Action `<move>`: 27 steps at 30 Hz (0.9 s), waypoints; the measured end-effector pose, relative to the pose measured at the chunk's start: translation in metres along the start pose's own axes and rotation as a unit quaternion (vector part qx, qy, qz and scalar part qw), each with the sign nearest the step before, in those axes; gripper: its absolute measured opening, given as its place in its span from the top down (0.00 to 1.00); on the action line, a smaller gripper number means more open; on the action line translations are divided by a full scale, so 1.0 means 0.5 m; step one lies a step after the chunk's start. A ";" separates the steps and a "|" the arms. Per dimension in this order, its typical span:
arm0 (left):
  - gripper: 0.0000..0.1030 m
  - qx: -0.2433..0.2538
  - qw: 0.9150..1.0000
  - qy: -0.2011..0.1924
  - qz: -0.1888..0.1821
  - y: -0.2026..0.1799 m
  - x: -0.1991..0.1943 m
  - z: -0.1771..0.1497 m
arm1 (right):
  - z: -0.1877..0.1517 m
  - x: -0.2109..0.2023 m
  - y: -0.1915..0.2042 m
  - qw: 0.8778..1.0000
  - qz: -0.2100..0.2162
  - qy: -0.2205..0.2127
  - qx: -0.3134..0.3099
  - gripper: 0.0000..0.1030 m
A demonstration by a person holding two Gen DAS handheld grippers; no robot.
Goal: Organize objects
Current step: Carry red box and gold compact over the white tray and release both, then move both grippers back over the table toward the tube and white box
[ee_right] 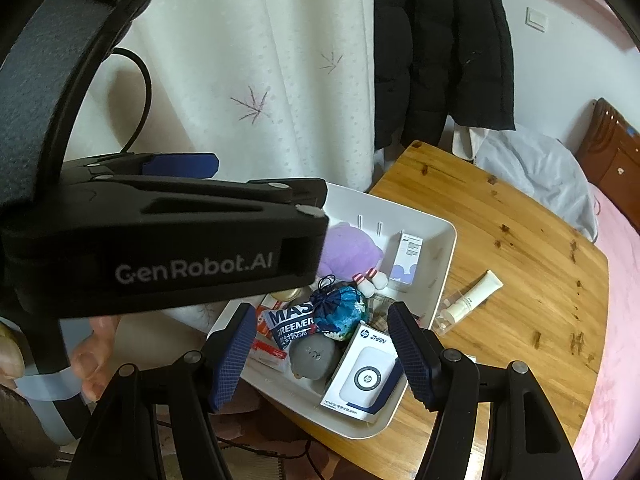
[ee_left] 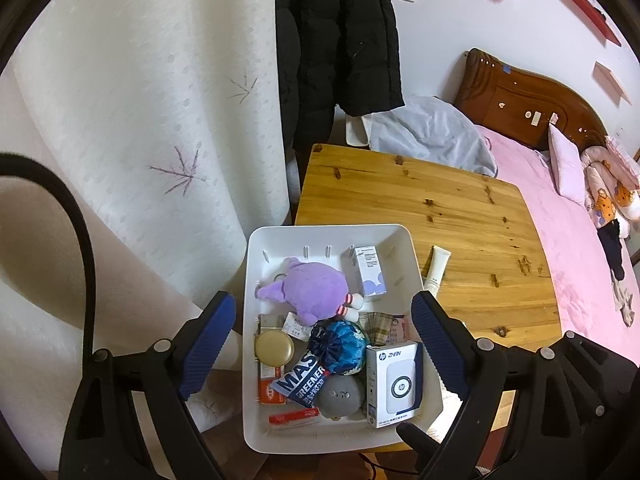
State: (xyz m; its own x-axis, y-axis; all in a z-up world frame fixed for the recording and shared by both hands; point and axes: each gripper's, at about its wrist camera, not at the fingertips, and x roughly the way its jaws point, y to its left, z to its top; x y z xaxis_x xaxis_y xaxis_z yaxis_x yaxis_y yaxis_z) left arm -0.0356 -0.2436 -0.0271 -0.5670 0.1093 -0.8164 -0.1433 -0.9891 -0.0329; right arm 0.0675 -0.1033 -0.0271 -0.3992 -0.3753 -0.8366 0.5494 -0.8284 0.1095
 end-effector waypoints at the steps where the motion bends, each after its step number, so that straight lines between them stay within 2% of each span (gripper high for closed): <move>1: 0.11 0.000 1.000 0.000 -0.001 -0.002 -0.001 0.000 | -0.001 -0.003 0.000 1.000 0.000 0.000 0.001 0.33; 16: 0.11 0.013 1.000 -0.004 -0.015 -0.026 -0.011 0.003 | -0.020 -0.026 -0.004 1.000 -0.015 -0.016 0.005 0.33; 27: 0.11 0.033 0.999 -0.005 -0.017 -0.059 -0.011 0.039 | -0.034 -0.058 -0.029 0.998 -0.024 -0.058 0.003 0.33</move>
State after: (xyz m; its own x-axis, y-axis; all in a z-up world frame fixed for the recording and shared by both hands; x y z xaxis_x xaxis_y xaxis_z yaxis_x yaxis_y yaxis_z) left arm -0.0441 -0.2134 -0.0103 -0.5683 0.1443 -0.8101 -0.2155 -0.9762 -0.0227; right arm 0.0837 -0.0730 -0.0136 -0.5073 -0.3807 -0.7731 0.5237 -0.8486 0.0742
